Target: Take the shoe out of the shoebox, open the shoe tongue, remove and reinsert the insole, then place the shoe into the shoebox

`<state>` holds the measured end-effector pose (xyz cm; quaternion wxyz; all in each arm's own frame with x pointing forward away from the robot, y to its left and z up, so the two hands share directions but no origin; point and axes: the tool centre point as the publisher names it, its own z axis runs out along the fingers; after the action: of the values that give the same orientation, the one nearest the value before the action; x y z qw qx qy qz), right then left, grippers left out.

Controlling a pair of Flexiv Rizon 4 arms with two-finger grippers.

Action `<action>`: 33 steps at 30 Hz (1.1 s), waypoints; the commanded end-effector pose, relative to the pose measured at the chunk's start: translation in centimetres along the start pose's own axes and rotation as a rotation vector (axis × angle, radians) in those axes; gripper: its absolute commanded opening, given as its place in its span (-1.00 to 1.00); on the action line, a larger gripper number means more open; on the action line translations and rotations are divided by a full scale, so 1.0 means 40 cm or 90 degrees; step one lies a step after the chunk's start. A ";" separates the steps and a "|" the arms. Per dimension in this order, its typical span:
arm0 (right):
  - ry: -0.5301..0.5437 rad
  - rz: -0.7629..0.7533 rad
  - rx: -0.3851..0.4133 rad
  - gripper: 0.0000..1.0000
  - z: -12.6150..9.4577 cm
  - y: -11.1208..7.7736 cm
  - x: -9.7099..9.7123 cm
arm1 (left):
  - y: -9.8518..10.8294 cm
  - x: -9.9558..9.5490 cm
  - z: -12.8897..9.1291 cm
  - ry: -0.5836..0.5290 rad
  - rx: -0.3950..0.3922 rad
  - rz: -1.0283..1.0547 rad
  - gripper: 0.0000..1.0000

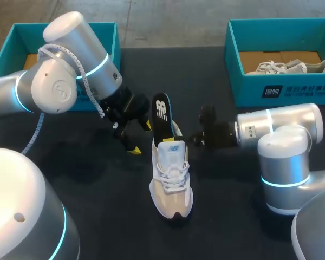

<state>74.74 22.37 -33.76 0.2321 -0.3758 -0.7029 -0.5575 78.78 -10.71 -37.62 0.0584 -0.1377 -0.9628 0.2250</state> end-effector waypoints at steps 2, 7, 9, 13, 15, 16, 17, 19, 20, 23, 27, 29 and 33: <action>-0.004 -0.008 -0.021 -0.19 -0.006 0.000 0.013 | 0.001 0.002 0.002 -0.002 0.000 0.001 1.00; -0.004 -0.022 -0.027 -0.28 -0.005 0.018 0.014 | 0.001 0.002 0.002 -0.002 0.000 0.001 1.00; -0.004 -0.026 -0.029 -0.28 -0.003 0.027 0.014 | 0.001 0.002 0.002 -0.002 0.000 0.001 1.00; -0.002 -0.037 -0.029 -0.28 0.004 0.050 0.010 | 0.001 0.002 0.002 -0.002 0.000 0.001 1.00; -0.001 -0.042 -0.031 -0.26 0.007 0.059 0.008 | 0.001 0.002 0.002 -0.002 0.000 0.001 1.00; 0.000 -0.044 -0.031 -0.26 0.008 0.065 0.007 | 0.001 0.002 0.002 -0.002 0.000 0.001 1.00; 0.001 -0.046 -0.031 -0.27 0.010 0.069 0.005 | 0.001 0.002 0.002 -0.002 0.000 0.001 1.00; 0.003 -0.049 -0.032 -0.28 0.013 0.077 0.001 | 0.001 0.002 0.002 -0.002 0.000 0.001 1.00; 0.004 -0.050 -0.032 -0.30 0.014 0.080 -0.001 | 0.001 0.002 0.002 -0.002 0.000 0.001 1.00; 0.015 -0.057 -0.036 -0.51 0.015 0.088 -0.007 | 0.001 0.002 0.002 -0.002 0.000 0.001 1.00; 0.025 -0.061 -0.042 -1.00 0.012 0.095 -0.014 | 0.001 0.002 0.002 -0.002 0.000 0.001 1.00; 0.036 -0.064 -0.045 -1.00 0.011 0.097 -0.017 | 0.001 0.002 0.002 -0.002 0.000 0.001 1.00; 0.062 -0.065 -0.054 -1.00 0.007 0.091 -0.028 | 0.001 0.002 0.002 -0.002 0.000 0.001 1.00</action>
<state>78.13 22.91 -31.82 0.2164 -0.3280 -0.6905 -0.6072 78.78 -10.71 -37.62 0.0584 -0.1377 -0.9628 0.2250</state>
